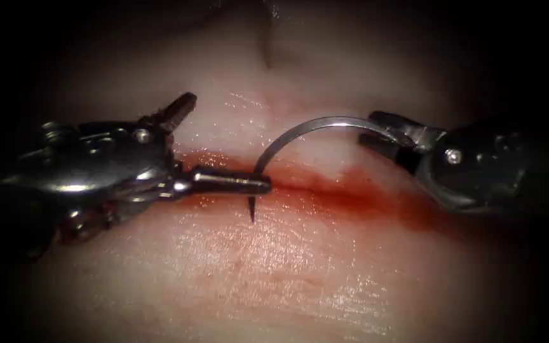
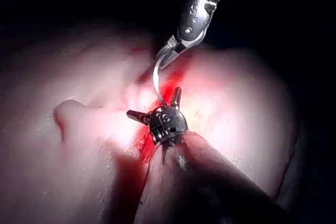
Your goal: Wound Closure
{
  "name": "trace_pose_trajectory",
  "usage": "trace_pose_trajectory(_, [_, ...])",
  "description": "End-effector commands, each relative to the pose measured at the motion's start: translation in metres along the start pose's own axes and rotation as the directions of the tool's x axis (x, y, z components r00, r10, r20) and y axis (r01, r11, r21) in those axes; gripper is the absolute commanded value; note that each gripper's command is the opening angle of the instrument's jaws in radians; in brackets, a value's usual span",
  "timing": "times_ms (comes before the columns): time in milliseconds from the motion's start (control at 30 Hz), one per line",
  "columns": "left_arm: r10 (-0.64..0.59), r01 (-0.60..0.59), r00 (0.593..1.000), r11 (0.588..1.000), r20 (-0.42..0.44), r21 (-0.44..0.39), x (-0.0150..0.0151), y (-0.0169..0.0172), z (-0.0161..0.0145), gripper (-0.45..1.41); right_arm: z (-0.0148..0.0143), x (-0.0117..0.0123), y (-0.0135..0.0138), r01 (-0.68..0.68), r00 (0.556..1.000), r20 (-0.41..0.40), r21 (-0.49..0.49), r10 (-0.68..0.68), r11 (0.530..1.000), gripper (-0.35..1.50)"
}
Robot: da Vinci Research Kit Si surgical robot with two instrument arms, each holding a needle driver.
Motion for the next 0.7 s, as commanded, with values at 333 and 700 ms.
trace_pose_trajectory(333, [0.119,-0.120,0.993,0.988,0.011,0.099,-0.0006,0.0009,0.0012,1.23,-0.0002,0.0013,-0.0018,0.040,0.993,0.116,-0.021,-0.037,0.999,-0.35])
trace_pose_trajectory(700, [0.218,-0.228,0.974,0.943,0.066,0.241,-0.0008,0.0024,0.0025,1.13,-0.0024,0.0044,-0.0023,0.007,0.998,0.064,-0.094,-0.001,0.996,-0.35])
